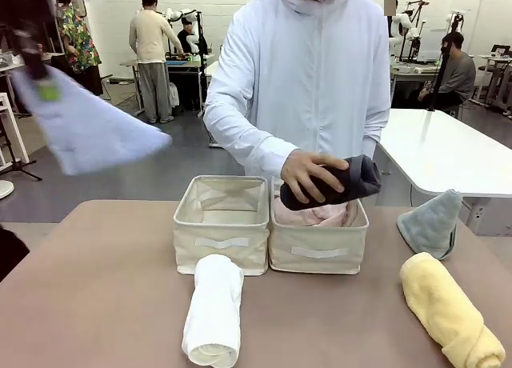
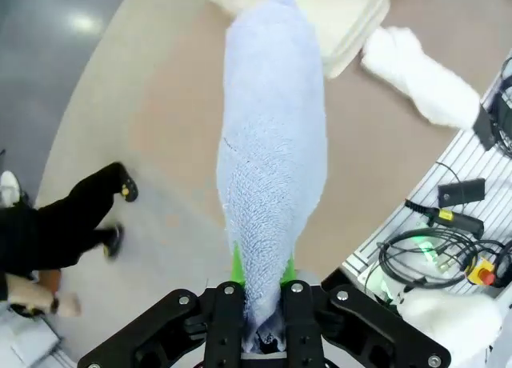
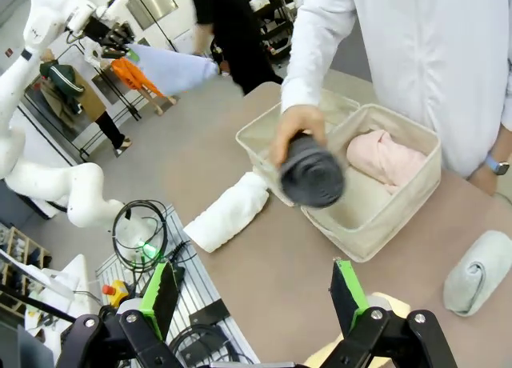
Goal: Sort the towels based on their folding style.
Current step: Pick up one triangle-folded towel and place it in the left Fabric basket.
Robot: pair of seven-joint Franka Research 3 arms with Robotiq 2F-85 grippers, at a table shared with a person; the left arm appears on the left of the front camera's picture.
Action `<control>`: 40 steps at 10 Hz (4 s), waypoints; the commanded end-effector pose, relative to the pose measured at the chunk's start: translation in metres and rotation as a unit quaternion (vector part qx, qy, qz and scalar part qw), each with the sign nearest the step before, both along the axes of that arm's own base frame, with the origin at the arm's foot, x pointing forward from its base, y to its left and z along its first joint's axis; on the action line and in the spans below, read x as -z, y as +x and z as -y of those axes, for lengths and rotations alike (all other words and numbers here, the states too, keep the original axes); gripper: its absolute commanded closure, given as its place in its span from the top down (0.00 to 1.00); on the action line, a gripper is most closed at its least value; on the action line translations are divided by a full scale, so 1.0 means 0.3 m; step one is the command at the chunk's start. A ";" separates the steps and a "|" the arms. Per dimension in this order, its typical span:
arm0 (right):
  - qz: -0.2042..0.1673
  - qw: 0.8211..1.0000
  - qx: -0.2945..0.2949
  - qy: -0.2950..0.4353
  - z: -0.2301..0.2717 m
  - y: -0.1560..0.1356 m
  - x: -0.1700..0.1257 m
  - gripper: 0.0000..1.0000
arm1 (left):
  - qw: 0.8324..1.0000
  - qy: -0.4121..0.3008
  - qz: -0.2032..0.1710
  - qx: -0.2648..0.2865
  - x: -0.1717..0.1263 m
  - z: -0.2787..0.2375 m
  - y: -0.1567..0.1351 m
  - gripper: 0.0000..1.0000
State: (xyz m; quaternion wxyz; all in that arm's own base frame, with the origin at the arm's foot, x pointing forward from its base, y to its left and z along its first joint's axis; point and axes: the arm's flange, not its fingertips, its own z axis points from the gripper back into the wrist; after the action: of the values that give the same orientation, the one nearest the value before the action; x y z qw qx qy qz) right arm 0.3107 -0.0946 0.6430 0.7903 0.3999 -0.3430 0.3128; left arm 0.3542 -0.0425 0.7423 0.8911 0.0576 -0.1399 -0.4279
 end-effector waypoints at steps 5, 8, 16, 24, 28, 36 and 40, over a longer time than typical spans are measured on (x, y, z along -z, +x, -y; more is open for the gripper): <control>0.012 1.000 -0.008 0.012 -0.003 0.008 -0.003 1.00 | 1.000 0.016 0.025 0.007 -0.008 0.010 -0.062 0.15; 0.012 1.000 -0.008 0.012 -0.003 0.008 -0.003 1.00 | 0.997 0.038 -0.004 0.069 0.058 0.188 0.074 0.15; 0.012 1.000 -0.008 0.012 -0.003 0.008 -0.003 1.00 | 0.978 0.112 0.004 0.177 0.305 0.722 0.445 0.15; 0.012 1.000 -0.008 0.012 -0.003 0.008 -0.003 1.00 | 0.966 0.128 -0.032 0.222 0.443 0.776 0.479 0.15; 0.012 1.000 -0.008 0.012 -0.003 0.008 -0.003 1.00 | 0.959 0.150 -0.066 0.233 0.587 0.835 0.525 0.15; 0.012 1.000 -0.008 0.012 -0.003 0.008 -0.003 1.00 | 0.946 0.173 -0.151 0.228 0.850 0.875 0.560 0.15; 0.012 1.000 -0.008 0.012 -0.003 0.008 -0.003 1.00 | 0.939 0.180 -0.184 0.228 0.949 0.881 0.546 0.15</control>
State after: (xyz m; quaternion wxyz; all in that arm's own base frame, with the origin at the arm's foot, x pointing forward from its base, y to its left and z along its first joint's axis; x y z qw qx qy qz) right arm 0.3114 -0.0941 0.6429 0.7908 0.3998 -0.3416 0.3132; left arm 0.5212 -0.3053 0.4632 0.7530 0.0932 0.0882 -0.6454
